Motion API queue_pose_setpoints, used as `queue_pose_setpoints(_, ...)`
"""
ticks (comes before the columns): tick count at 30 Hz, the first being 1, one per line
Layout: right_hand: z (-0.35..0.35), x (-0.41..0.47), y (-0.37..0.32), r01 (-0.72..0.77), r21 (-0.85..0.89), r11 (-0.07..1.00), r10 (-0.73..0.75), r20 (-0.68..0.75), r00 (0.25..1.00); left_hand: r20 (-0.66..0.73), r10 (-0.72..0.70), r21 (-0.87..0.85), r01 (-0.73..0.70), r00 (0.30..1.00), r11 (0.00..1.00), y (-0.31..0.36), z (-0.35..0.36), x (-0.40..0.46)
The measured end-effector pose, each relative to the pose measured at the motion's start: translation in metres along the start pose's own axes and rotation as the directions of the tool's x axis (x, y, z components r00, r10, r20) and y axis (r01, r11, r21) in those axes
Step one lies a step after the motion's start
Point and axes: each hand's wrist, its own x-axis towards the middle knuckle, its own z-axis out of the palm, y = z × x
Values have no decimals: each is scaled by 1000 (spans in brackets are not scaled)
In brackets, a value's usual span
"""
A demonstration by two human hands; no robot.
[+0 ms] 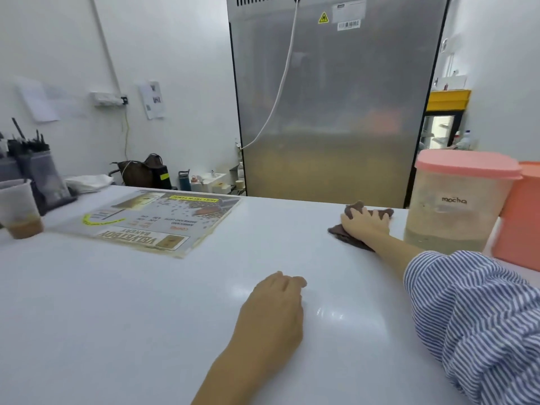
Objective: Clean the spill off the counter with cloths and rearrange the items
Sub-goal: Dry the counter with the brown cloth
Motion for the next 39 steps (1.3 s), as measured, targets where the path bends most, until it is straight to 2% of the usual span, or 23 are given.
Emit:
queue_pose_setpoints(2, 1, -12, -2, 84, -43, 996, -83, 12, 996, -31, 34, -10, -34, 999, 999, 2, -5, -4)
queue_pose_setpoints(4, 0, -33, -2, 158, -51, 986, -158, -7, 987, -158, 36, -47, -44, 987, 998, 2, -7, -5)
queue_pose_setpoints(8, -2, -91, -8, 274, -10, 962, -274, 13, 962, -104, 21, -99, -32, 994, 995, 5, -3, 3)
queue_pose_setpoints(15, -21, -215, -2, 306, 19, 952, -306, 23, 952, -124, 105, -208, -130, 987, 969, 18, -10, -2)
queue_pose_setpoints(20, -35, -274, 37, 160, -10, 987, -160, 16, 987, -67, 151, -332, -165, 986, 929, 31, -17, -5)
queue_pose_setpoints(23, -44, -299, 66, 71, -19, 997, -71, 0, 997, -32, 233, -385, -228, 972, 894, 51, -24, -16)
queue_pose_setpoints(27, -60, -329, 105, -25, -25, 999, 24, -21, 999, -56, 338, -446, -326, 940, 834, 79, -35, -32)
queue_pose_setpoints(34, -96, -383, 181, -196, -90, 976, 191, -67, 979, -56, 450, -469, -421, 891, 776, 109, -53, -39)
queue_pose_setpoints(39, -115, -406, 220, -267, -68, 961, 266, -22, 964, -1, 508, -458, -452, 861, 765, 123, -61, -28)
